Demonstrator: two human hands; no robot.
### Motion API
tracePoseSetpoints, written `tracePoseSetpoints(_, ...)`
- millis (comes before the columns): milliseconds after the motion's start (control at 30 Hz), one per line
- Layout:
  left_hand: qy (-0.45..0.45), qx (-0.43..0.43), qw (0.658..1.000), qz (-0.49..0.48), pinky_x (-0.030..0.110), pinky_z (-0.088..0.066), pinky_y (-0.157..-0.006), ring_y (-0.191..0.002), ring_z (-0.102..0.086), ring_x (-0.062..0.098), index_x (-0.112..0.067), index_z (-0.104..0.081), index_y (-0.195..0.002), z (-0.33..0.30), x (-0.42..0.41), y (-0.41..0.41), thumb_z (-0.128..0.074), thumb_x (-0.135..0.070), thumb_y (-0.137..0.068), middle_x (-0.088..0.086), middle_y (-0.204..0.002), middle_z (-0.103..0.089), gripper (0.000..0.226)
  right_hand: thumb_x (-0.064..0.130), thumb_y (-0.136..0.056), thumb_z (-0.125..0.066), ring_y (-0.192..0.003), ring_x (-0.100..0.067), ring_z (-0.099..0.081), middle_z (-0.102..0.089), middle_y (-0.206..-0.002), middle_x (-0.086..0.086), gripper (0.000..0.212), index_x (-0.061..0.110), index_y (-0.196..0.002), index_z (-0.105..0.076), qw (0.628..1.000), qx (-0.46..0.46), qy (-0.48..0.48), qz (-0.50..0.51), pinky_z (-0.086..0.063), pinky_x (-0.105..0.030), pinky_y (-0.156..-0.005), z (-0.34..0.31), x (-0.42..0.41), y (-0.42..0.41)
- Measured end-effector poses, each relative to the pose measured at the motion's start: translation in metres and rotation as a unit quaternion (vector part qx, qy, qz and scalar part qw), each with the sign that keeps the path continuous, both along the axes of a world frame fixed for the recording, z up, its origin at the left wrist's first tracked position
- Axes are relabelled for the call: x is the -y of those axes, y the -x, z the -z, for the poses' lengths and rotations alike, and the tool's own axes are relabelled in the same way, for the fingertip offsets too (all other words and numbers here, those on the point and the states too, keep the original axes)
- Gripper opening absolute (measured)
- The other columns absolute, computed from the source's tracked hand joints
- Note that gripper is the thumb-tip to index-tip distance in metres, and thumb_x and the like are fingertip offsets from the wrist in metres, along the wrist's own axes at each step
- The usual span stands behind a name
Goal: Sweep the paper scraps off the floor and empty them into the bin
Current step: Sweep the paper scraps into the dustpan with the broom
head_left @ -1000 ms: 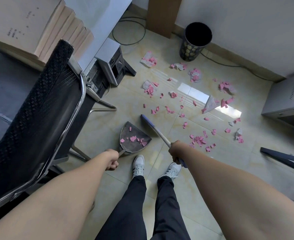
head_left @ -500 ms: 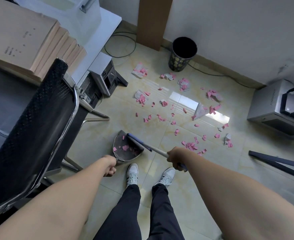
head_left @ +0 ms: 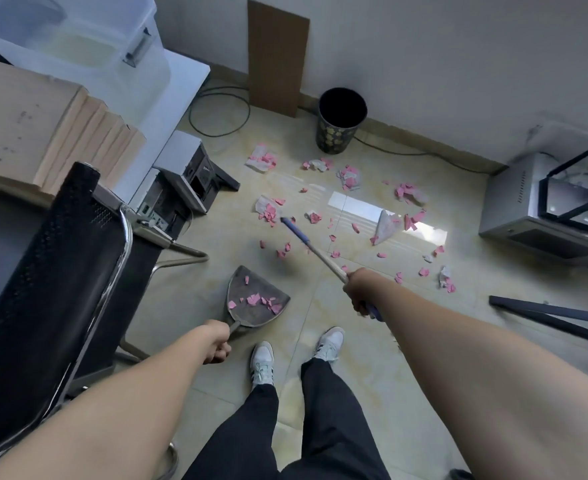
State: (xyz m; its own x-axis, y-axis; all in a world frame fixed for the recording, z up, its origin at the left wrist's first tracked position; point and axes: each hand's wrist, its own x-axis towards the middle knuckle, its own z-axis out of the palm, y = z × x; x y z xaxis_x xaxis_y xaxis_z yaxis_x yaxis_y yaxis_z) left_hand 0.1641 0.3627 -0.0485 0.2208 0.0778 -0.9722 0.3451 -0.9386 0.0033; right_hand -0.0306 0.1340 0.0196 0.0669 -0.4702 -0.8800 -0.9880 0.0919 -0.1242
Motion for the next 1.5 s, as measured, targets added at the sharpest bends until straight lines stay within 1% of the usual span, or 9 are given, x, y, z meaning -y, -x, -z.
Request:
tracePoseSetpoints(167,0.002,-0.004,1.000,-0.015,0.003,-0.014,-0.036,-0.022,-0.013,0.006,-0.010,-0.036,-0.078,0.009,0.024,0.004,-0.022,-0.005,-0.098,-0.002,-0.046,-0.026,0.026,0.001,-0.096,-0.036,-0.046,-0.021,-0.048,-0.055,-0.081,-0.016,0.037,0.003,-0.130,-0.051,1.000,-0.010,0.004,0.008,-0.042,-0.021,-0.035,0.010,0.038,0.009)
tracePoseSetpoints(233,-0.010,-0.012,1.000,-0.014,0.004,-0.013,-0.039,-0.026,-0.014,0.005,-0.010,-0.038,-0.080,0.013,0.031,0.006,-0.022,-0.005,-0.097,-0.002,-0.039,-0.028,0.024,0.002,-0.095,-0.038,-0.050,-0.023,-0.053,-0.058,-0.084,-0.016,0.036,0.002,-0.129,-0.051,1.000,-0.014,0.007,0.013,-0.056,-0.031,-0.049,0.014,0.053,0.012)
tracePoseSetpoints(300,-0.012,-0.012,1.000,-0.011,0.006,-0.012,-0.042,-0.029,-0.013,0.004,-0.009,-0.040,-0.083,0.017,0.043,0.008,-0.022,-0.006,-0.096,-0.003,-0.034,-0.026,0.022,0.003,-0.095,-0.040,-0.051,-0.023,-0.055,-0.059,-0.087,-0.017,0.034,0.003,-0.128,-0.051,1.000,-0.014,0.013,0.025,-0.059,-0.036,-0.059,0.016,0.073,0.015)
tracePoseSetpoints(434,-0.021,-0.015,0.999,-0.021,0.006,-0.012,-0.043,-0.030,-0.011,0.004,-0.010,-0.039,-0.082,0.020,0.062,0.016,-0.022,-0.006,-0.096,-0.004,-0.034,-0.024,0.023,0.002,-0.097,-0.037,-0.045,-0.020,-0.046,-0.052,-0.088,-0.017,0.034,0.003,-0.127,-0.051,0.999,-0.012,0.007,0.029,-0.042,-0.023,-0.037,0.021,0.108,0.025)
tracePoseSetpoints(700,-0.024,-0.025,0.996,-0.076,0.004,-0.011,-0.038,-0.024,-0.010,0.005,-0.015,-0.033,-0.077,0.031,0.110,0.028,-0.019,-0.006,-0.096,-0.005,-0.038,-0.021,0.026,0.006,-0.098,-0.033,-0.046,-0.019,-0.045,-0.053,-0.085,-0.015,0.037,0.007,-0.132,-0.048,0.999,-0.036,0.005,-0.004,-0.036,-0.017,-0.035,0.029,0.159,0.029)
tracePoseSetpoints(967,-0.015,-0.040,0.994,-0.096,0.004,-0.010,-0.034,-0.019,-0.015,0.007,-0.012,-0.036,-0.077,0.031,0.132,0.029,-0.017,-0.006,-0.098,-0.002,-0.049,-0.023,0.029,0.011,-0.097,-0.033,-0.049,-0.016,-0.035,-0.044,-0.071,-0.009,0.035,0.005,-0.128,-0.047,0.994,-0.057,-0.038,0.081,-0.024,-0.019,-0.044,0.045,0.165,0.009)
tracePoseSetpoints(1167,-0.020,-0.039,0.995,-0.089,0.003,-0.010,-0.035,-0.019,-0.014,0.009,-0.012,-0.038,-0.080,0.036,0.139,0.028,-0.018,-0.006,-0.096,-0.004,-0.039,-0.025,0.026,0.009,-0.096,-0.032,-0.046,-0.015,-0.033,-0.042,-0.067,-0.008,0.027,0.008,-0.118,-0.047,0.993,-0.044,-0.055,0.089,-0.028,-0.015,-0.038,0.052,0.164,0.002)
tracePoseSetpoints(1368,-0.009,-0.036,0.996,-0.083,0.003,-0.011,-0.033,-0.019,-0.015,0.008,-0.010,-0.038,-0.080,0.043,0.145,0.029,-0.016,-0.006,-0.097,-0.002,-0.056,-0.022,0.028,0.008,-0.094,-0.032,-0.045,-0.016,-0.038,-0.048,-0.067,-0.013,0.032,0.005,-0.122,-0.047,0.994,-0.028,-0.055,0.086,-0.031,-0.020,-0.043,0.072,0.152,0.001)
tracePoseSetpoints(1501,-0.009,-0.038,0.995,-0.088,0.003,-0.011,-0.033,-0.019,-0.015,0.008,-0.012,-0.035,-0.077,0.046,0.145,0.028,-0.018,-0.006,-0.097,-0.002,-0.054,-0.022,0.026,0.011,-0.097,-0.031,-0.043,-0.015,-0.036,-0.046,-0.070,-0.010,0.032,0.005,-0.123,-0.048,0.990,-0.033,-0.079,0.114,-0.031,-0.014,-0.037,0.078,0.139,0.006)
